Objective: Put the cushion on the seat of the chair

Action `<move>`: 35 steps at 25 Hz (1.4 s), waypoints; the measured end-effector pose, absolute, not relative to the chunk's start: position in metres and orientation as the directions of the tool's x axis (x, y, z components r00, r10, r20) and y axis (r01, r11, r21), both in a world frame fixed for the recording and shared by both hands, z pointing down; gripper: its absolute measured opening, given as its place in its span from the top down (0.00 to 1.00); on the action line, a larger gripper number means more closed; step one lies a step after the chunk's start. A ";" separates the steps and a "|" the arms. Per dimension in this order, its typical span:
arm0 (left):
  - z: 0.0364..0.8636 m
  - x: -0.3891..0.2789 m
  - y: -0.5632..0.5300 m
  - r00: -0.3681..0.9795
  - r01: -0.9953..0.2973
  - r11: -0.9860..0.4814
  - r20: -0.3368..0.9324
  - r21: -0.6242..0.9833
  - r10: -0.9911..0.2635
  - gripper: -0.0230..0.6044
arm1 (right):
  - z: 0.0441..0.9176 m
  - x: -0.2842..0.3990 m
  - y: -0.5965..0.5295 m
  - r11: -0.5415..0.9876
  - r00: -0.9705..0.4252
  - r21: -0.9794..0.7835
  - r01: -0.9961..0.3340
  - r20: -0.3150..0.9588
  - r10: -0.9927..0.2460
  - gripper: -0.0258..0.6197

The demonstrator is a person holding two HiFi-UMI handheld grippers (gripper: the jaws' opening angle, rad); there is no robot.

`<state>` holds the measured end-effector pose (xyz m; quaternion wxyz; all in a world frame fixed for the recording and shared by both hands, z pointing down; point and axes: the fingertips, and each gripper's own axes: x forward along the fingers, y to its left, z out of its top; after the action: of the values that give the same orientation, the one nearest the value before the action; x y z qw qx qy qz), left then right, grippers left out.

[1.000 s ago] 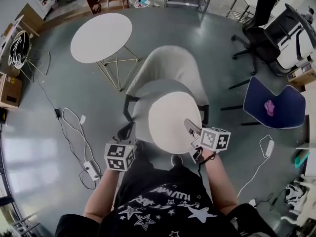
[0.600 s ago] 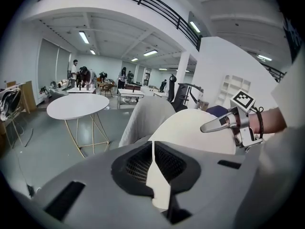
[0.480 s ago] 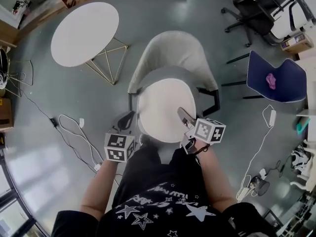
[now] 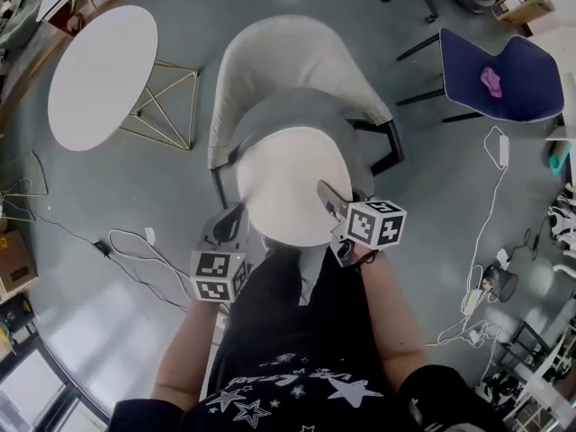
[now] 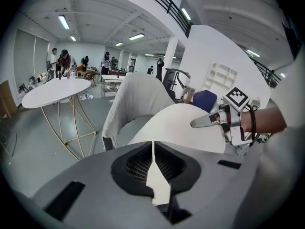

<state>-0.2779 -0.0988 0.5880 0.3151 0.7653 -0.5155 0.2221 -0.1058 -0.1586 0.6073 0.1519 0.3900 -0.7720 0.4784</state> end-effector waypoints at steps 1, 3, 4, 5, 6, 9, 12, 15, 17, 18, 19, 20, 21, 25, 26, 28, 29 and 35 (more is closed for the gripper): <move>0.593 -0.275 -0.100 0.374 -0.927 -0.273 0.668 0.256 -0.643 0.93 | 0.614 -0.099 -0.162 0.245 -0.635 -0.599 -0.763 0.621 -0.459 0.87; 0.603 -0.269 -0.102 0.379 -0.925 -0.276 0.673 0.261 -0.636 0.93 | 0.628 -0.085 -0.169 0.249 -0.606 -0.561 -0.789 0.648 -0.461 0.87; 0.607 -0.266 -0.103 0.382 -0.924 -0.277 0.673 0.264 -0.633 0.93 | 0.636 -0.078 -0.172 0.244 -0.594 -0.549 -0.799 0.659 -0.461 0.86; 0.611 -0.263 -0.105 0.387 -0.922 -0.279 0.673 0.268 -0.630 0.93 | 0.644 -0.071 -0.174 0.236 -0.583 -0.541 -0.807 0.669 -0.460 0.86; 0.616 -0.260 -0.107 0.393 -0.919 -0.283 0.674 0.273 -0.626 0.93 | 0.652 -0.065 -0.177 0.228 -0.574 -0.534 -0.814 0.679 -0.458 0.86; 0.631 -0.249 -0.112 0.412 -0.911 -0.298 0.679 0.285 -0.608 0.93 | 0.675 -0.049 -0.181 0.226 -0.544 -0.499 -0.836 0.707 -0.452 0.84; 0.645 -0.238 -0.118 0.421 -0.906 -0.307 0.685 0.291 -0.594 0.93 | 0.698 -0.034 -0.186 0.262 -0.498 -0.423 -0.867 0.739 -0.453 0.81; 0.662 -0.231 -0.118 0.419 -0.907 -0.306 0.700 0.291 -0.579 0.93 | 0.720 -0.023 -0.187 0.289 -0.453 -0.354 -0.889 0.768 -0.452 0.78; 0.674 -0.226 -0.119 0.412 -0.910 -0.297 0.712 0.290 -0.569 0.93 | 0.736 -0.015 -0.189 0.293 -0.433 -0.329 -0.898 0.782 -0.449 0.77; 0.680 -0.223 -0.120 0.410 -0.911 -0.293 0.716 0.290 -0.565 0.93 | 0.743 -0.011 -0.192 0.293 -0.425 -0.319 -0.901 0.786 -0.449 0.76; 0.686 -0.220 -0.121 0.408 -0.912 -0.288 0.720 0.292 -0.562 0.93 | 0.750 -0.007 -0.194 0.295 -0.417 -0.309 -0.904 0.789 -0.451 0.74; 0.691 -0.216 -0.121 0.408 -0.912 -0.284 0.724 0.296 -0.557 0.93 | 0.756 -0.003 -0.197 0.302 -0.409 -0.295 -0.907 0.791 -0.455 0.72; 0.696 -0.213 -0.119 0.408 -0.912 -0.280 0.728 0.299 -0.551 0.93 | 0.761 -0.001 -0.199 0.315 -0.401 -0.276 -0.908 0.792 -0.460 0.70; 0.711 -0.197 -0.113 0.411 -0.911 -0.271 0.743 0.312 -0.527 0.93 | 0.775 0.006 -0.205 0.362 -0.381 -0.215 -0.907 0.787 -0.486 0.65; 0.713 -0.194 -0.113 0.413 -0.910 -0.271 0.744 0.314 -0.525 0.93 | 0.778 0.008 -0.207 0.354 -0.373 -0.212 -0.911 0.789 -0.488 0.63; 0.717 -0.188 -0.113 0.415 -0.909 -0.271 0.746 0.317 -0.521 0.93 | 0.784 0.015 -0.208 0.329 -0.343 -0.194 -0.924 0.801 -0.491 0.57; 0.719 -0.185 -0.113 0.415 -0.909 -0.271 0.748 0.317 -0.518 0.93 | 0.786 0.019 -0.208 0.325 -0.322 -0.172 -0.930 0.807 -0.496 0.53; 0.713 -0.177 -0.120 0.414 -0.910 -0.268 0.739 0.318 -0.532 0.93 | 0.786 0.042 -0.199 0.332 -0.218 -0.036 -0.943 0.820 -0.529 0.49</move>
<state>-0.1771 -0.1200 0.7130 0.3715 0.7544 -0.4777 0.2542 0.0423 -0.1990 0.7857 0.3684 0.5054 -0.7280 0.2807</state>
